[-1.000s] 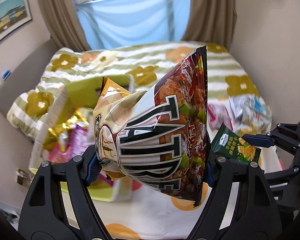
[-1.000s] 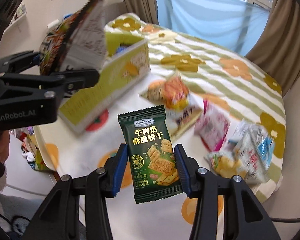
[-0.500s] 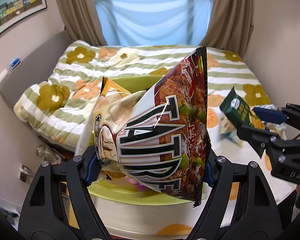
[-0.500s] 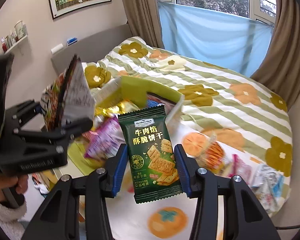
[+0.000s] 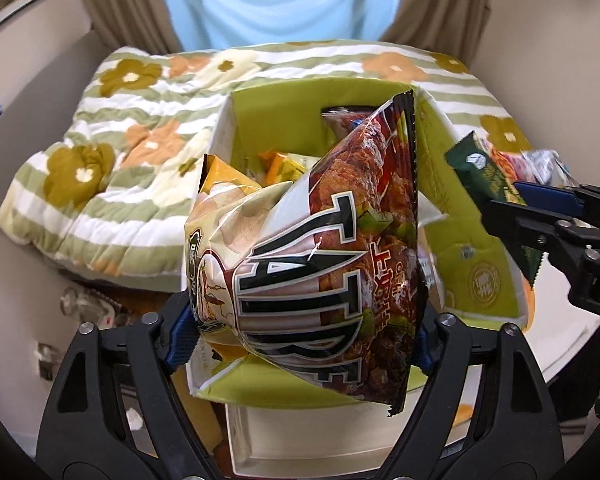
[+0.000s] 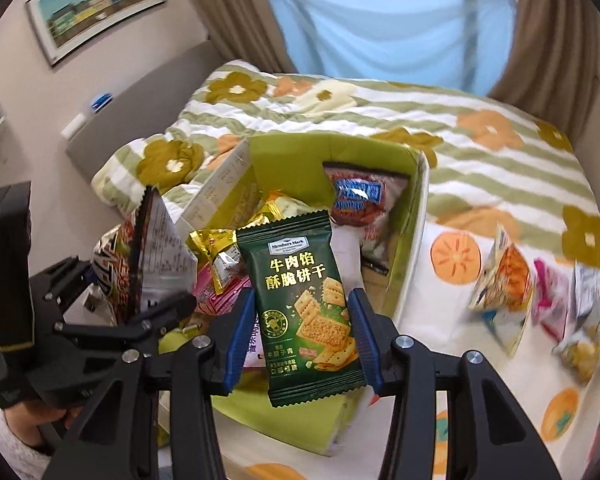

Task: Organize snacks
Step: 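Carry both packs into the lime-green box and open both tools to release them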

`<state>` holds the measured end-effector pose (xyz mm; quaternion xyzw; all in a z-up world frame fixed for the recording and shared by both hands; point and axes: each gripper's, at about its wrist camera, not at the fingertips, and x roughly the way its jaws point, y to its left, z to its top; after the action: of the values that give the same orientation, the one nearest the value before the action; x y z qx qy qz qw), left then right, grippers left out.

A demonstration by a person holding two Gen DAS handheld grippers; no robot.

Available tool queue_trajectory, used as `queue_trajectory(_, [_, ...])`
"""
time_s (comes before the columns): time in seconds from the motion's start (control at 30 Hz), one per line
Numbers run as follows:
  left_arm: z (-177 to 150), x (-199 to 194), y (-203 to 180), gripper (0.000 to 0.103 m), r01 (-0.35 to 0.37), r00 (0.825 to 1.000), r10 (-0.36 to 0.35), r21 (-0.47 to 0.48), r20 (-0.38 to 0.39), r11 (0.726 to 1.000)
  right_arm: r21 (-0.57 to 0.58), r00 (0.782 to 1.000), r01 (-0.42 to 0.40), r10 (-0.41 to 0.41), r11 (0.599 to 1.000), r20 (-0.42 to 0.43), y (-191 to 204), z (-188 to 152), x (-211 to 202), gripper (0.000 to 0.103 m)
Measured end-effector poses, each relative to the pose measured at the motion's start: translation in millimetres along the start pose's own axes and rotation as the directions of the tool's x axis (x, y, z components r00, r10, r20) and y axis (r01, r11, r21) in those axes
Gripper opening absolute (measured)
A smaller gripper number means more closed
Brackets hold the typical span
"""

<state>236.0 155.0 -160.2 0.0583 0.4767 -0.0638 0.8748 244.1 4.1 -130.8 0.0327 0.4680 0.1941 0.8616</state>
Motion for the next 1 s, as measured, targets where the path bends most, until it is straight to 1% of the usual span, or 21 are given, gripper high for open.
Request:
queue_trajectory(0.03, [0, 1, 0, 0.099, 0.003, 1.000, -0.003, 0.010, -0.001, 1.000, 0.020, 1.000, 0.005, -0.005, 1.000, -0.002, 1, -2, 2, 0.044])
queue_trajectory(0.07, [-1, 1, 0, 0.102, 0.000, 1.000, 0.000, 0.022, 0.000, 1.000, 0.032, 1.000, 0.007, -0.007, 0.999, -0.006, 1, -4, 3, 0.044])
queue_trajectory(0.17, [-4, -3, 0, 0.102, 0.037, 0.999, -0.037, 0.023, 0.005, 0.999, 0.046, 0.999, 0.023, -0.022, 0.999, -0.024, 5, -7, 9, 0.044])
queue_trajectory(0.23, [-8, -6, 3, 0.102, 0.046, 0.999, -0.046, 0.014, 0.007, 0.999, 0.055, 0.999, 0.027, -0.026, 0.998, -0.028, 5, -8, 10, 0.044])
queue_trajectory(0.43, [-15, -23, 12, 0.102, 0.002, 0.999, -0.001, -0.036, 0.040, 0.999, 0.077, 1.000, 0.020, -0.018, 0.997, -0.023, 4, -15, 12, 0.044])
queue_trajectory(0.67, [-20, -22, 18, 0.102, 0.010, 0.999, -0.007, -0.056, 0.047, 0.998, 0.124, 0.999, 0.028, -0.029, 0.992, 0.012, 9, -22, 12, 0.044])
queue_trajectory(0.9, [-27, -18, 24, 0.102, 0.016, 0.999, -0.013, -0.082, 0.041, 0.997, 0.166, 0.999, 0.045, -0.043, 0.985, -0.014, 3, -27, 30, 0.044])
queue_trajectory(0.93, [-28, -18, 25, 0.102, 0.015, 0.999, -0.012, -0.083, 0.040, 0.996, 0.173, 0.999, 0.041, -0.038, 0.984, -0.018, 3, -28, 32, 0.046])
queue_trajectory(1.0, [-29, -17, 26, 0.102, 0.015, 0.999, -0.012, -0.083, 0.034, 0.996, 0.183, 0.999, 0.037, -0.035, 0.982, -0.019, 3, -30, 34, 0.063])
